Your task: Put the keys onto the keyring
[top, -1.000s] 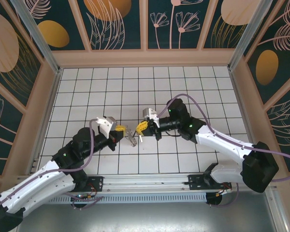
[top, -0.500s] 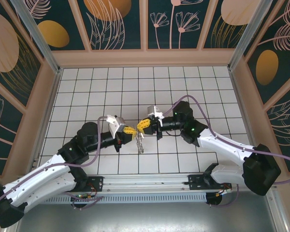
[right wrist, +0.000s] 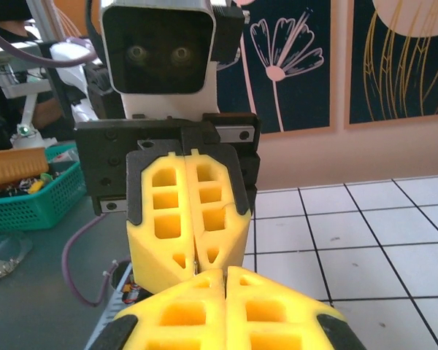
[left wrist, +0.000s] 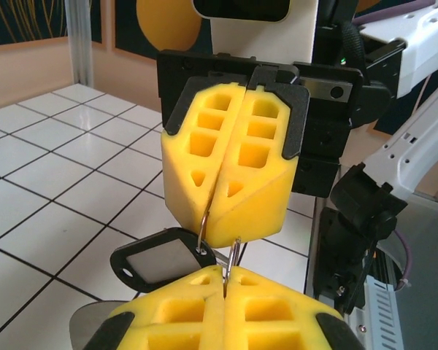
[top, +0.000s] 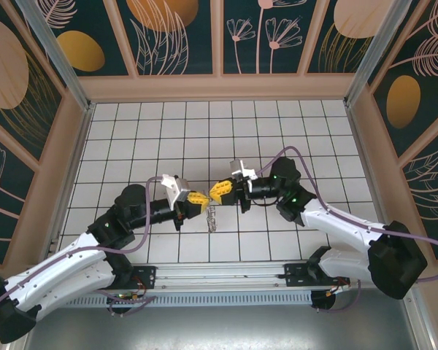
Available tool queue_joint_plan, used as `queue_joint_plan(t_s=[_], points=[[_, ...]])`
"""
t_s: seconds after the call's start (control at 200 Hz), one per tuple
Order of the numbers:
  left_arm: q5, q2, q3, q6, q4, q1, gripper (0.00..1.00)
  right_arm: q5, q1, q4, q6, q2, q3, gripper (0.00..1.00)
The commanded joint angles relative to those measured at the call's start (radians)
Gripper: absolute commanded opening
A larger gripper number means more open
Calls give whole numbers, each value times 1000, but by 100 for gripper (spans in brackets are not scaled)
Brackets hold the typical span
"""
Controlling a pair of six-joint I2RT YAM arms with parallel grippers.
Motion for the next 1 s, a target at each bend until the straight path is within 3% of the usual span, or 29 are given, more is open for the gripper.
queue_joint_plan(t_s=[0.0, 0.31, 0.546, 0.741, 0.996], points=[[-33, -16, 12, 14, 19, 3, 0, -89, 5, 111, 44, -54, -13, 0], [-61, -48, 9, 21, -15, 3, 0, -96, 5, 77, 40, -71, -16, 0], [-46, -91, 13, 33, -32, 3, 0, 16, 5, -70, -44, -100, 6, 0], [-60, -107, 14, 38, -48, 3, 0, 95, 5, -86, -64, -120, 2, 0], [-38, -61, 14, 35, -12, 3, 0, 40, 24, -131, -95, -92, 28, 0]])
